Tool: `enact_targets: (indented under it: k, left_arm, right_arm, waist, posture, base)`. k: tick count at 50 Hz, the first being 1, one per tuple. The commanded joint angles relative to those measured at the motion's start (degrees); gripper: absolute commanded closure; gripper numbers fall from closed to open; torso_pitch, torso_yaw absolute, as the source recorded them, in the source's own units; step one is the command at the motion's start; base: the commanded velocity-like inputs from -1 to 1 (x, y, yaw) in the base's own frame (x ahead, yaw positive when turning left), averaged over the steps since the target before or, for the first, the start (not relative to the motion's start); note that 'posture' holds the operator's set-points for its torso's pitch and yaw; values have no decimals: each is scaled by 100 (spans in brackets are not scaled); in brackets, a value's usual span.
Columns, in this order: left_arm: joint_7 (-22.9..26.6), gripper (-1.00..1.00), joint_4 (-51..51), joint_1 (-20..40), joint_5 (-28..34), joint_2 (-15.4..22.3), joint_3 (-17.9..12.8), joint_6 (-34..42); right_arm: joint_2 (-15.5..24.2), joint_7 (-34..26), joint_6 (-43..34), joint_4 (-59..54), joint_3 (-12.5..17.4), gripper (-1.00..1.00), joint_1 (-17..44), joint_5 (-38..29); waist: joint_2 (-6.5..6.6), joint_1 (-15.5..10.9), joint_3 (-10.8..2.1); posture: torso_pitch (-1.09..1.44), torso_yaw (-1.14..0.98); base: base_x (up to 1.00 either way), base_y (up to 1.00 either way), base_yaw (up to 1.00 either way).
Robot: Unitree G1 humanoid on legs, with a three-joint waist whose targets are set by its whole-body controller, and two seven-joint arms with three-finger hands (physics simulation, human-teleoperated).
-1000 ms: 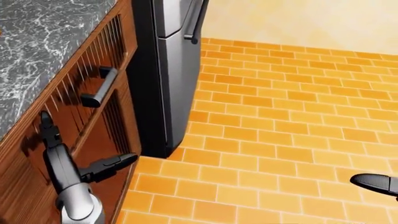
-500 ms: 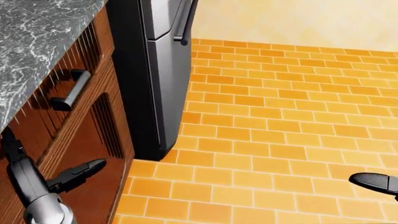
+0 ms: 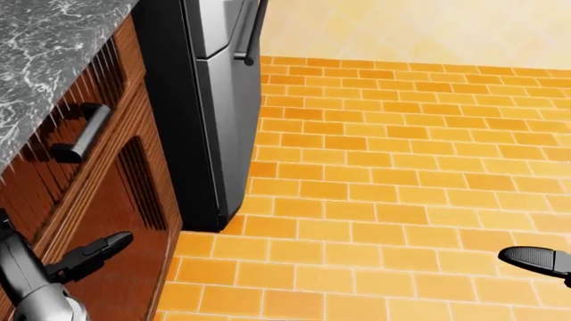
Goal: Close the right drawer.
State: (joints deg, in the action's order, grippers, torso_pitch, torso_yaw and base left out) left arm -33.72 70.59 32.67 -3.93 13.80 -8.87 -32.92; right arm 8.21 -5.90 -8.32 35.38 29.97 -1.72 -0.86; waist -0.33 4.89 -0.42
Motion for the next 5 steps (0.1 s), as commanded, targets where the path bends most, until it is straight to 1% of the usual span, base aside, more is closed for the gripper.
enact_targets:
  k: [1, 5]
  left_arm:
    - [-535, -100, 54, -28, -381, 227, -319, 63]
    - [-516, -100, 104, -46, -384, 218, -324, 19]
  right_arm:
    - [68, 22, 132, 207, 26, -100, 83, 5]
    - [61, 25, 143, 192, 17, -100, 80, -5]
  waist:
    - [-20, -109, -78]
    - [-21, -102, -77]
  posture:
    - [0, 0]
    - [0, 0]
  base:
    - [0, 0, 0]
    - [0, 0, 0]
